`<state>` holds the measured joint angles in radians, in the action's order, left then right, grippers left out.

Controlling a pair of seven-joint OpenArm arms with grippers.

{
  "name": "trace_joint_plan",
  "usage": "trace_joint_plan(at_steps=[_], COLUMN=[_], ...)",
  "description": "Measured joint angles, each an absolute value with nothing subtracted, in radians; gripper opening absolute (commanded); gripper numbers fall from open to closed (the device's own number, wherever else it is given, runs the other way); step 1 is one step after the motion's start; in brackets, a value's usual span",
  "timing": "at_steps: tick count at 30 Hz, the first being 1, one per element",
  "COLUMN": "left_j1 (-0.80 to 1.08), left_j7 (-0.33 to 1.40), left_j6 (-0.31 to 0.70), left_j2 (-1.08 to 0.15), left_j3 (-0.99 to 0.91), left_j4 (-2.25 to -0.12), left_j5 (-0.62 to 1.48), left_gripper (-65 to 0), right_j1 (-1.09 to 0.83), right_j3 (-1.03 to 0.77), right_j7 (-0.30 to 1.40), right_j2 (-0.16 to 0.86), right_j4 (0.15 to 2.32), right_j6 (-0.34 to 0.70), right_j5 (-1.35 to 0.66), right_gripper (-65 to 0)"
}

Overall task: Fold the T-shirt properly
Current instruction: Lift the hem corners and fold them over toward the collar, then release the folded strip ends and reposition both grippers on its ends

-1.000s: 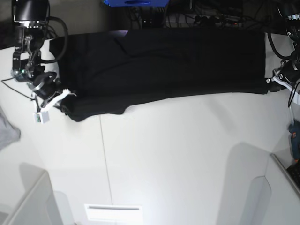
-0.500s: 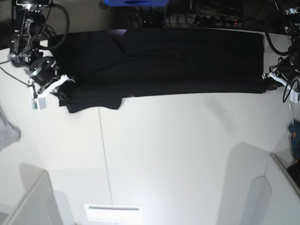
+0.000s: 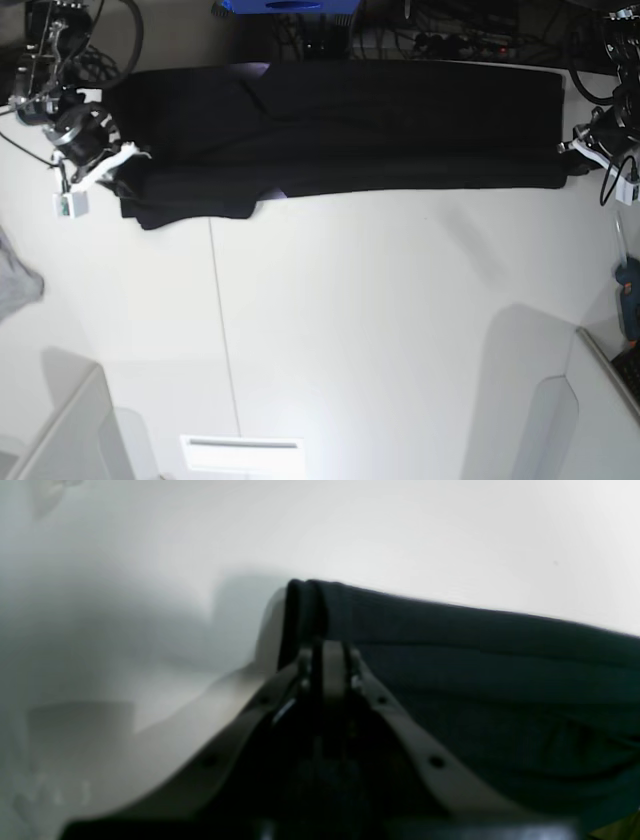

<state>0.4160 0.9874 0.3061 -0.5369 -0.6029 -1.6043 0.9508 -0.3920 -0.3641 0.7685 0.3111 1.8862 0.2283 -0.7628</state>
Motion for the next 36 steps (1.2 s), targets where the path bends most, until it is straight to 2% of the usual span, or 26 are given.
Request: trace_joint_plan(at_steps=[5, 12, 36], left_j1=[0.426, 0.462, 0.542], left_j7=[0.984, 0.984, 0.984], left_j6=[0.306, 0.306, 0.306], left_j2=[-0.535, -0.535, -0.538], left_j3=[-0.603, -0.604, -0.605], left_j4=[-1.611, -1.695, -1.694], left_j5=[0.949, 0.950, 0.947], left_gripper=[-65.0, -65.0, -65.0], right_j1=[-0.442, -0.504, -0.606], right_j3=[-0.399, -0.402, -0.402], right_j7=[0.773, 0.768, 0.766], right_j2=[0.310, 0.310, 0.305], right_j4=[1.905, 1.946, 1.964], right_j6=[0.228, 0.228, 0.228], right_j5=[-0.839, -0.850, -0.846], right_gripper=[-65.0, -65.0, -65.0])
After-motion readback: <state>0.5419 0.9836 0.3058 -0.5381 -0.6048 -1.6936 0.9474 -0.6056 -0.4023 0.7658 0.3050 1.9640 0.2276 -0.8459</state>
